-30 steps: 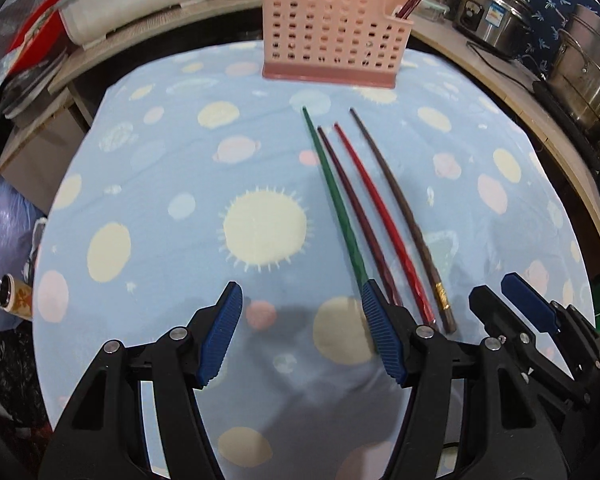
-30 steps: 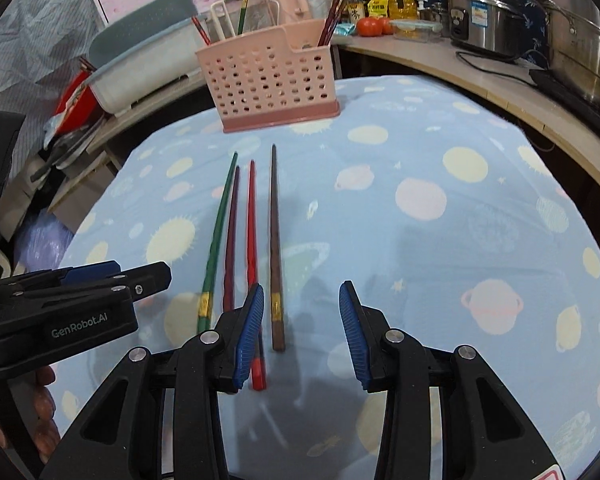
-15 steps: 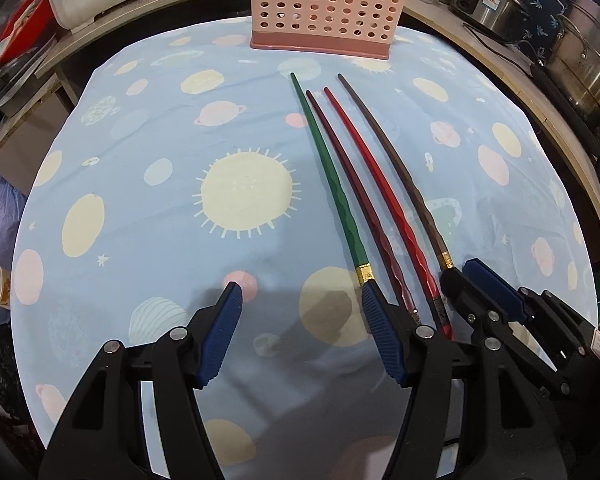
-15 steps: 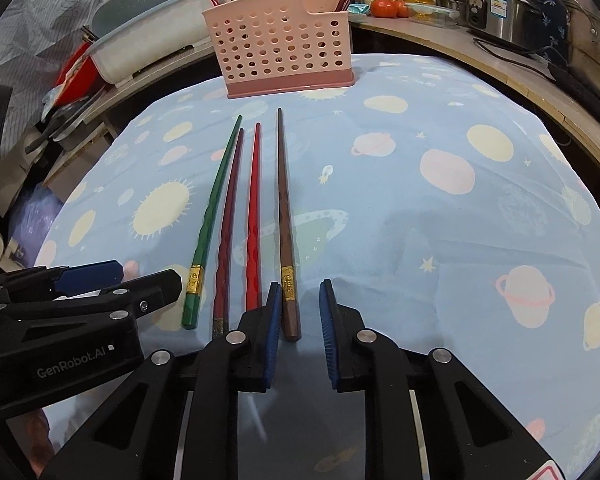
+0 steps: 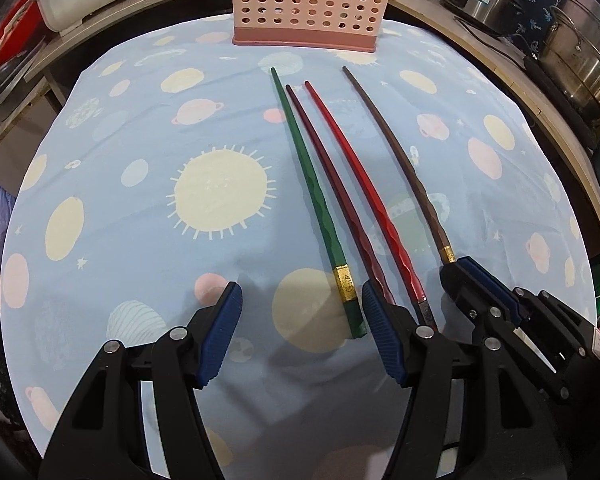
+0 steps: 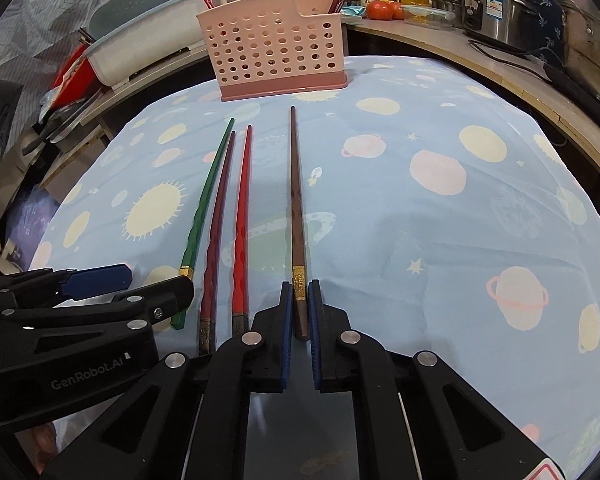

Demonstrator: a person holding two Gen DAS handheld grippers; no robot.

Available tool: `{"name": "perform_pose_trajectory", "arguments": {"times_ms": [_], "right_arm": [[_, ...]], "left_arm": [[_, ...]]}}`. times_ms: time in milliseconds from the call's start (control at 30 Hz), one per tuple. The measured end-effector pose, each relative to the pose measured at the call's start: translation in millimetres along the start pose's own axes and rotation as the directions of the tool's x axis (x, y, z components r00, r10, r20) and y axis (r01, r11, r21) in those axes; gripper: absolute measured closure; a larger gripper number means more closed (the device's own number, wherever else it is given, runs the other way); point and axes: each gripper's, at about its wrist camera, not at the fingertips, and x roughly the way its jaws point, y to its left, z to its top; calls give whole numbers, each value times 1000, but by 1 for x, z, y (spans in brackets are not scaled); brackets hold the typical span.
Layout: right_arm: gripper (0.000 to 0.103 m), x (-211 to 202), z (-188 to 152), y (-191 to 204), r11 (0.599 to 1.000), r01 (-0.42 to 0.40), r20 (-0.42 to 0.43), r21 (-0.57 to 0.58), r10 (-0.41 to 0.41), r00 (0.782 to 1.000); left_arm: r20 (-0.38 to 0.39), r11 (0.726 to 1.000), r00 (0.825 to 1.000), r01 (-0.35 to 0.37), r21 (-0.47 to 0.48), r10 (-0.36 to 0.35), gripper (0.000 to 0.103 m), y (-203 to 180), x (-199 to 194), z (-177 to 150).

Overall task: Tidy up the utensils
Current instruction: 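Grasp the green chopstick with the left tool while the right tool grasps the brown chopstick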

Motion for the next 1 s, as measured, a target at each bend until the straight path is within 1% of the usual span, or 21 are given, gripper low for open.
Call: {"name": "perform_pose_trajectory", "arguments": {"times_ms": [133,233,300,367,400,467,533,633,767,1000], "right_arm": [[96,0,-1,-1,1000,-1,0,2,1,1000],[96,-1,-1,-1,1000,-2,1,2,2,1000],[96,-1,-1,-1,1000,-2,1,2,2,1000],[96,-1,-1,-1,1000,-3,1,3,3,1000],[96,-2,-1,-2,1000,-4,2,5,4,1000],[96,-5,-2,-2,1000,-7,6,9,7,1000],[96,-9,-1,-3,1000,-11,13,12,11,1000],[96,-18,2,-3,1000,-14,32,12,14,999],[96,-30,7,-3,1000,-22,62,18,21,998],[96,-59,22,-2,998,-46,137,35,41,990]], "left_arm": [[13,1000,1000,-20,20,20,45,-4,2,0],[24,999,999,-33,34,32,49,-6,2,-1],[28,999,999,-34,39,33,53,-5,2,-2],[31,999,999,-30,43,29,67,-5,1,-2],[31,999,999,-23,44,22,71,-5,0,-2],[28,999,1000,-11,44,9,86,-5,-1,-2],[22,999,1000,3,45,-4,94,-5,-2,-3],[22,999,1000,17,44,-18,95,-4,-5,-4],[45,999,999,28,47,-30,95,-4,-17,-4],[108,999,993,35,35,-38,95,4,-49,6]]}}
